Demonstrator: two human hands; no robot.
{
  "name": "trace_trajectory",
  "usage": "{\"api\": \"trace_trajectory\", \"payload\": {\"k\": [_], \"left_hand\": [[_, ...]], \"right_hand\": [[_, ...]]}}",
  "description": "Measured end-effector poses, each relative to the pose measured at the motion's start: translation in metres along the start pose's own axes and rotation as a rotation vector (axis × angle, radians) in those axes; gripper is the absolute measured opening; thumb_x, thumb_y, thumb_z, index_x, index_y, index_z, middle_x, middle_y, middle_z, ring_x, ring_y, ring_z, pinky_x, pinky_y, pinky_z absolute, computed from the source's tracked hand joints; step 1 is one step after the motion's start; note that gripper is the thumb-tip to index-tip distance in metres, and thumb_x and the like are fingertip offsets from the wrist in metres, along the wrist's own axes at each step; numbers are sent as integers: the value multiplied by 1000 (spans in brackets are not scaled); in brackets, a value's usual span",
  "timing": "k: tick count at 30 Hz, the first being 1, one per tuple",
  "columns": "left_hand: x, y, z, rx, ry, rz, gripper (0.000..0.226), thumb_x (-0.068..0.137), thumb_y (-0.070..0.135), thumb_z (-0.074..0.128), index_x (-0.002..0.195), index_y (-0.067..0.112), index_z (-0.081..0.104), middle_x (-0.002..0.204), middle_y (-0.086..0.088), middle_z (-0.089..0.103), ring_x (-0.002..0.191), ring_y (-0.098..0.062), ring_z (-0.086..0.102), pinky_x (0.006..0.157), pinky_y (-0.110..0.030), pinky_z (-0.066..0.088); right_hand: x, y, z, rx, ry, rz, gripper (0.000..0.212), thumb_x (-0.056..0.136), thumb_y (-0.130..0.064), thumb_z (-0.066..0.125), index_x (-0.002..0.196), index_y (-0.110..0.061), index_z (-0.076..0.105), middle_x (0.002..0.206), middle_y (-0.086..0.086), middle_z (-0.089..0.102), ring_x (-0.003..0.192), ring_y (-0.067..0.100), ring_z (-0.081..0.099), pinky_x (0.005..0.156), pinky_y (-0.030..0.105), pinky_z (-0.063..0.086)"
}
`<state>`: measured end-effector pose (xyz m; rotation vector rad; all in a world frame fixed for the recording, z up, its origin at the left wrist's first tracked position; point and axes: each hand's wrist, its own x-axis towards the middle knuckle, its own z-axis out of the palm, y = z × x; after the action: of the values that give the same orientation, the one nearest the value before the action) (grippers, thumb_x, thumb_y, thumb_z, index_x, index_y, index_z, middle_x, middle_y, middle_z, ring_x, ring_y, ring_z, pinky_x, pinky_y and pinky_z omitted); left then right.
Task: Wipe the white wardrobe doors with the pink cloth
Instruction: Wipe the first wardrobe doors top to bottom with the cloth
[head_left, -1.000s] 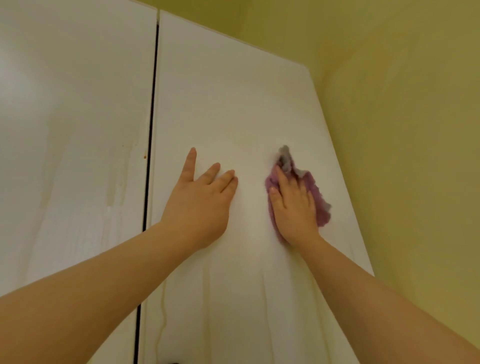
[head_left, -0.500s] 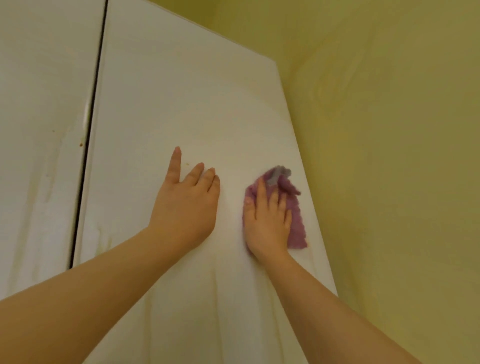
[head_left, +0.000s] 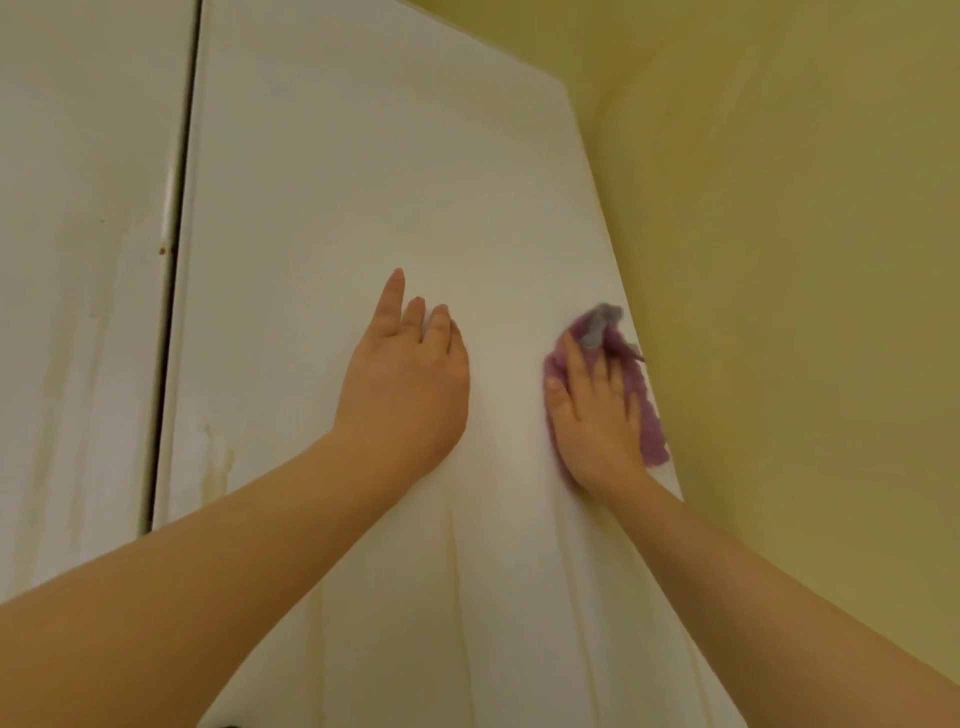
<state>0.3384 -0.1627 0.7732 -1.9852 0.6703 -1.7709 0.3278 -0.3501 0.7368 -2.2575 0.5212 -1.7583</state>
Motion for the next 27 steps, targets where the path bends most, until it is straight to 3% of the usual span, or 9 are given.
{"api": "trace_trajectory", "payload": {"k": [2,6,10,14,16,19,22,24,27], "left_hand": [[0,0,1,-13,7,-2,53,99,15,11,149,-2,5,157,-19,7,145,-34,9,108,-53,-18],[-3,-8,4,-68,43,25,53,99,17,9,150,1,2,158,-16,4,146,-30,5,107,-52,-21],[-11,-29,11,-130,66,28,52,102,23,8,150,9,-7,159,-7,-7,147,-20,-5,108,-48,-22],[-25,-61,12,-150,137,-94,52,102,25,7,150,13,-10,159,-2,-10,146,-15,-9,111,-46,-18],[-28,-77,12,-151,137,-146,52,102,25,7,151,14,-7,160,0,-7,146,-14,-8,112,-46,-17],[-35,-88,17,-195,205,-171,51,102,21,15,152,12,8,159,-2,8,146,-14,6,112,-45,-15],[-45,-94,29,-212,336,-124,45,90,13,38,130,1,54,134,-14,55,124,-27,52,109,-47,11],[-55,-104,33,-219,325,-127,46,87,15,38,126,1,58,129,-14,58,120,-28,56,108,-47,12],[-68,-113,30,-177,253,-155,52,91,20,28,137,6,48,140,-9,49,131,-23,46,111,-46,5]], "right_hand": [[1,0,1,-5,22,-111,53,97,-49,12,147,-37,3,157,-4,5,144,20,1,116,42,1],[12,-19,-6,71,12,151,51,100,-42,16,148,-34,0,158,-2,-1,144,20,-3,116,43,-1],[-3,-47,2,-23,-1,-146,51,100,-46,14,147,-37,-3,157,-5,-2,143,19,-5,114,40,-3],[17,-68,-8,144,40,81,49,100,-46,16,147,-40,4,157,-7,2,144,18,-4,115,44,-4],[7,-94,-4,104,-1,-17,50,100,-47,14,147,-39,-1,157,-6,-5,144,17,-9,114,43,-7],[-22,-117,7,-50,-22,-453,51,97,-50,8,146,-42,-2,157,-11,-2,143,13,-9,113,37,-11],[-1,-119,-4,18,4,-325,49,100,-45,17,147,-39,6,157,-8,8,143,15,-1,114,39,-6],[6,-133,-5,72,28,-160,50,100,-42,17,148,-37,3,157,-6,4,144,17,-3,114,41,-5],[-25,-153,9,-36,7,-423,52,96,-51,5,144,-40,-8,157,-9,-5,142,11,-12,112,35,-13]]}}
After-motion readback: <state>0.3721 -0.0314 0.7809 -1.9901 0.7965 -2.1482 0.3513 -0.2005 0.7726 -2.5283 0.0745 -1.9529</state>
